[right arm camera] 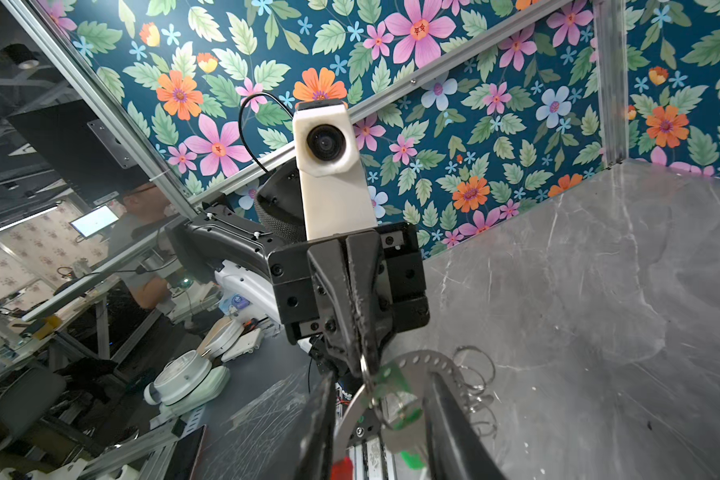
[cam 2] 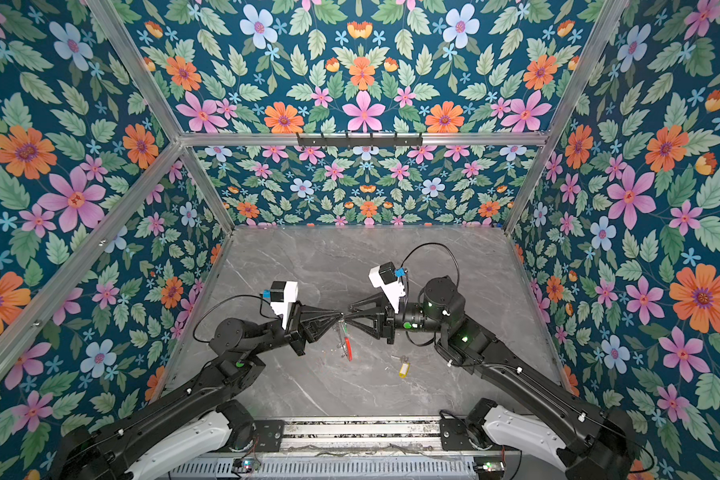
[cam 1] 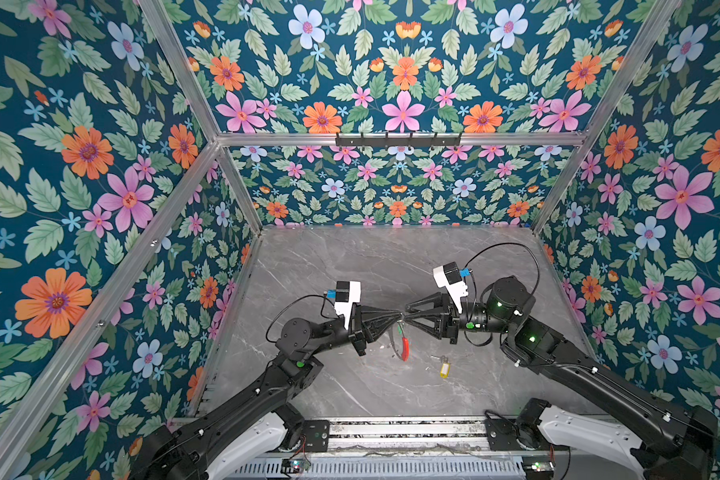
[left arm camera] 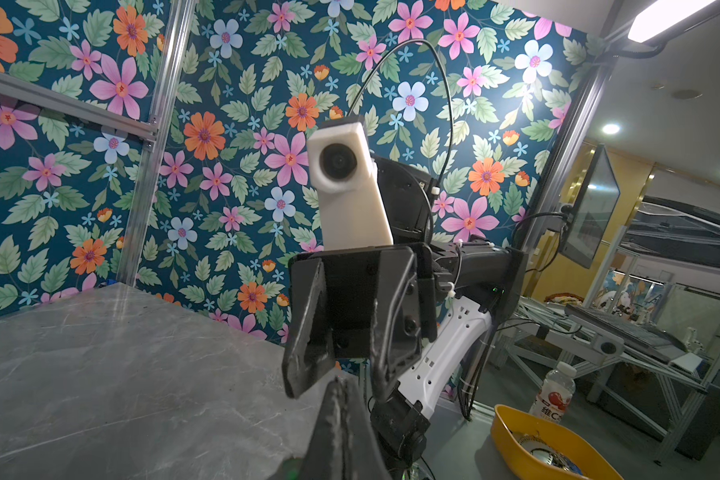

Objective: Remove the keys from the keyring

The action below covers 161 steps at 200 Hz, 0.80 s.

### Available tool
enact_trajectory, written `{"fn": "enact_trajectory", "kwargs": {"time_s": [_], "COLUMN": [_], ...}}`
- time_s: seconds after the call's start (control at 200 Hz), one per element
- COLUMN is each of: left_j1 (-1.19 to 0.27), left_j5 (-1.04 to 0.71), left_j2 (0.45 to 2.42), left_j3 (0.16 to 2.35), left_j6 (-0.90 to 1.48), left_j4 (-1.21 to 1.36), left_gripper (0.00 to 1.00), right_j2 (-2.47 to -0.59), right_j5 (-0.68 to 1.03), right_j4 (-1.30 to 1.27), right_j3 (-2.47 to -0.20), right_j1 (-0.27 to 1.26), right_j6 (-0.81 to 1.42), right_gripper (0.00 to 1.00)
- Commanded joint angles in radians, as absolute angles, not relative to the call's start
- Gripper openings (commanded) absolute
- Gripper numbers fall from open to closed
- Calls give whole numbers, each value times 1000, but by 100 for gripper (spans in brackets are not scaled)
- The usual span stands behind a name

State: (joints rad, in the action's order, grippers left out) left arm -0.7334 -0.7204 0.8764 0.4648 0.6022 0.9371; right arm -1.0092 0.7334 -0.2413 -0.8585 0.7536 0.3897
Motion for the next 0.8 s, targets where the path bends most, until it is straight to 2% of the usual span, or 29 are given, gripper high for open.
{"fn": "enact_trajectory", "kwargs": {"time_s": [0.0,0.1,0.415,0.8], "left_j1": [-733,-733,-730,-729], "left_j5": [-674,-667,-692,-710], "left_j2": [871,877,925,937], "left_j3": [452,441,437,424], "left_j6": [609,621,658,678], "left_j4": [1023,1063,1158,1181], "left_gripper": [0,0,0,0], "right_j2": [-1015,-1019,-1033,-1048], "right_j5": [770,767,755,744], "right_j4": [-323,-328,-325,-323], "right_j3": [-855,-848,-838,-847], "right_j1": [754,754,770,770], "right_j6": [416,418,416,418], "right_gripper": [32,30,29,16]}}
